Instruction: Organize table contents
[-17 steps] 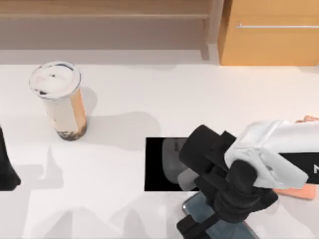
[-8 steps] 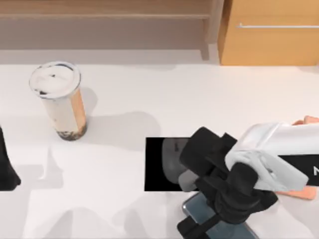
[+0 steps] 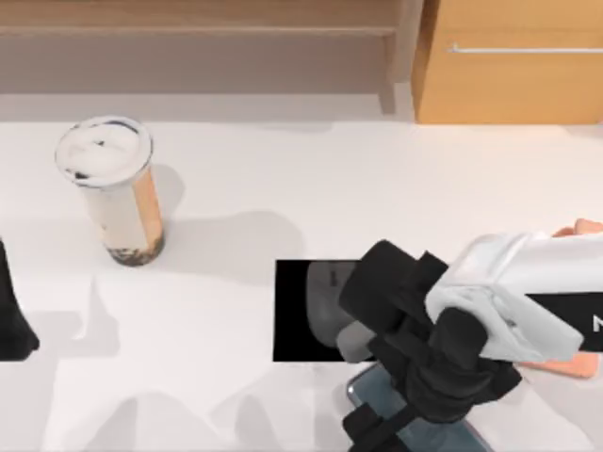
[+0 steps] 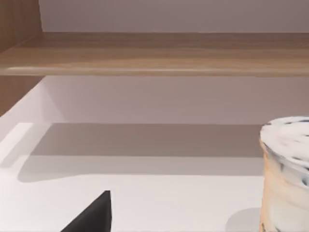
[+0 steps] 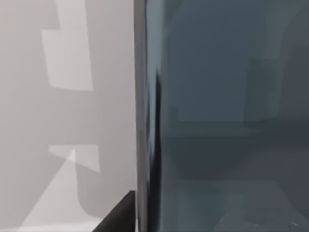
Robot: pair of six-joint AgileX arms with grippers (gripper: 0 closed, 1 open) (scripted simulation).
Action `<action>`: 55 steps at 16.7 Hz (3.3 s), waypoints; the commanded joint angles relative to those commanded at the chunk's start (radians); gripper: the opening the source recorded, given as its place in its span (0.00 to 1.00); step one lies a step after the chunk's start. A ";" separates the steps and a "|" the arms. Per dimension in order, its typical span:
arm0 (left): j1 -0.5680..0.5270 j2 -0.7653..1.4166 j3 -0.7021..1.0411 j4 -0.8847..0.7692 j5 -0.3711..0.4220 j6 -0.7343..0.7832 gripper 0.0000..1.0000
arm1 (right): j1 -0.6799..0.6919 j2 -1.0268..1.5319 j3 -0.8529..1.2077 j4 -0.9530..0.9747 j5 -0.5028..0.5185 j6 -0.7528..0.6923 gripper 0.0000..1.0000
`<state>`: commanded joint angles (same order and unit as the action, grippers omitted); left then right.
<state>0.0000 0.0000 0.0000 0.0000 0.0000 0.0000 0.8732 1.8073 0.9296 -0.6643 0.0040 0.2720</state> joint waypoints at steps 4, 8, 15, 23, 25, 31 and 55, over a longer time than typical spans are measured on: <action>0.000 0.000 0.000 0.000 0.000 0.000 1.00 | 0.000 0.000 0.000 0.000 0.000 0.000 0.00; 0.000 0.000 0.000 0.000 0.000 0.000 1.00 | 0.000 0.000 0.000 0.000 0.000 0.000 0.00; 0.000 0.000 0.000 0.000 0.000 0.000 1.00 | -0.004 -0.044 0.030 -0.060 0.009 0.000 0.00; 0.000 0.000 0.000 0.000 0.000 0.000 1.00 | -0.003 -0.085 0.070 -0.140 0.008 -0.003 0.00; 0.000 0.000 0.000 0.000 0.000 0.000 1.00 | -0.002 -0.081 0.067 -0.137 0.009 -0.001 0.00; 0.000 0.000 0.000 0.000 0.000 0.000 1.00 | 0.073 -0.240 -0.029 -0.070 0.220 0.060 0.00; 0.000 0.000 0.000 0.000 0.000 0.000 1.00 | 0.089 -0.847 -0.293 0.019 0.989 0.612 0.00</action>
<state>0.0000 0.0000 0.0000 0.0000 0.0000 0.0000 0.9623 0.9601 0.6368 -0.6453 0.9935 0.8835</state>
